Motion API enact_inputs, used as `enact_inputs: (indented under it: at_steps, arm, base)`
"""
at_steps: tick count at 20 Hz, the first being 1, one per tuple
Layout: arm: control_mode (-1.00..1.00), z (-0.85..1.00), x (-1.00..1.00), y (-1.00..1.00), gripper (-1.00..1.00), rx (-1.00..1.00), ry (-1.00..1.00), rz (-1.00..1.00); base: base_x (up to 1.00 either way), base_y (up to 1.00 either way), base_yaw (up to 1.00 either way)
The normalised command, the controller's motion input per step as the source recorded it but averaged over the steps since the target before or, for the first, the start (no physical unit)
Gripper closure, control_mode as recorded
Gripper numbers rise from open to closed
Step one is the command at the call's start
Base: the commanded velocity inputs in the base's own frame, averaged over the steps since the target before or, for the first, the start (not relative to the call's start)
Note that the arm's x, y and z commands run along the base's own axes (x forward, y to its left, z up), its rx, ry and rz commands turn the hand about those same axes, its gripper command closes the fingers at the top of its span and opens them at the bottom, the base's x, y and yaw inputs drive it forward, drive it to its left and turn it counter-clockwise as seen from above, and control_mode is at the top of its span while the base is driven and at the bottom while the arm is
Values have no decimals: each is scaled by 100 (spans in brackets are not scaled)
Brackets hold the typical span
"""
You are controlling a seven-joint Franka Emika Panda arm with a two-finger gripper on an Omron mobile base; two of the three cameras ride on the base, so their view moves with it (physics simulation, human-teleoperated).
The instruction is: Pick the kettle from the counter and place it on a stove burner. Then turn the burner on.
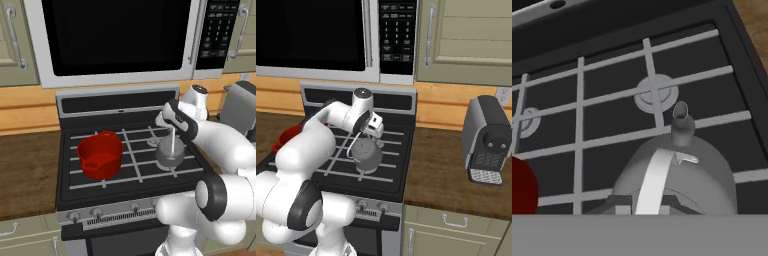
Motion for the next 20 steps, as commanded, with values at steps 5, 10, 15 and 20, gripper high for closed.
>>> enact_inputs:
  at_steps: [5, 10, 15, 20]
  arm:
    - [-100, -8, 1, 0, 100, 0, 0, 20]
    - [-100, -4, 0, 0, 100, 0, 0, 18]
    - [-100, 0, 0, 1, -100, 0, 0, 6]
    - [-100, 0, 0, 1, -100, 0, 0, 3]
  base:
    - [0, 0, 0]
    - [0, 0, 0]
    - [0, 0, 0]
    - [0, 0, 0]
